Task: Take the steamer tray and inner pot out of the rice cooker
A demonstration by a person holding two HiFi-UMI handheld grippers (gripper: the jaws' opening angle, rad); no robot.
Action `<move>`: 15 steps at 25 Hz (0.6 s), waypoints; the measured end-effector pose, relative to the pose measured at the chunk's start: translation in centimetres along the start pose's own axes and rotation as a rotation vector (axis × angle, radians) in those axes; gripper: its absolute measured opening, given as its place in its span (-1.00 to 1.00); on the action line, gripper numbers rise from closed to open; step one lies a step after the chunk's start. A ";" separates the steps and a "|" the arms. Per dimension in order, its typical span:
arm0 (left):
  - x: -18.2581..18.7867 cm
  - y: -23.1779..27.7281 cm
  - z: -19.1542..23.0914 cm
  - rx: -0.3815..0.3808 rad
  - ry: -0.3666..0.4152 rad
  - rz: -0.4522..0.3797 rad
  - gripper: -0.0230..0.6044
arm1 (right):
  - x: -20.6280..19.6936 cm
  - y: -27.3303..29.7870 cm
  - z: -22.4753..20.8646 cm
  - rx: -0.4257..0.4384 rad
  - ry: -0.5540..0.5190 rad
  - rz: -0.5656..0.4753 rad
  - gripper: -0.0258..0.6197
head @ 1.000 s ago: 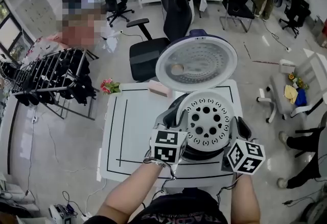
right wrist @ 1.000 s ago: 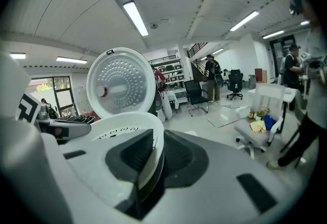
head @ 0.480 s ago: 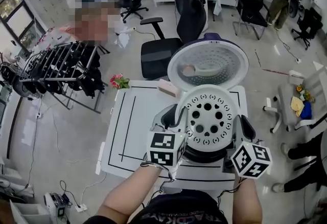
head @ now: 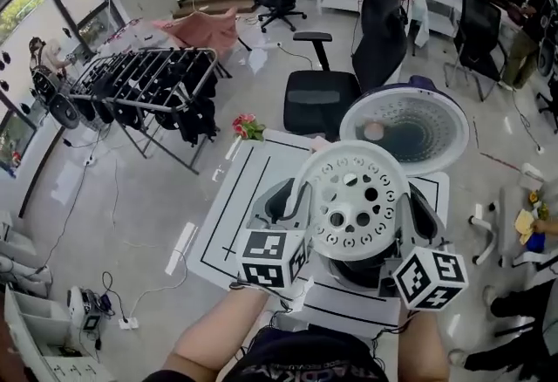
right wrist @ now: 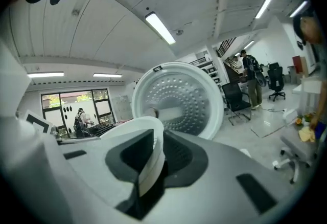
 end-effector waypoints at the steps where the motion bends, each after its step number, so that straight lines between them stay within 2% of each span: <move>1: 0.2 -0.7 0.9 0.024 -0.008 -0.007 -0.63 | 0.1 0.5 1.0 0.028 -0.011 0.002 -0.73; 9: 0.3 -6.3 8.1 0.238 -0.049 -0.050 -0.62 | -0.7 4.3 9.2 0.244 -0.058 0.034 -0.73; 15: -0.9 -9.0 14.3 0.332 -0.081 -0.029 -0.62 | -2.8 7.6 15.5 0.317 -0.076 0.081 -0.74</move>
Point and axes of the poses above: the fingertips, and each gripper's own axes: y forward along the fingers, z to its left, x out of its top, the point moved 3 cm from there along -y, backward along the fingers, and after that the axes turned 2 degrees about -x, right-handed, at the moved point
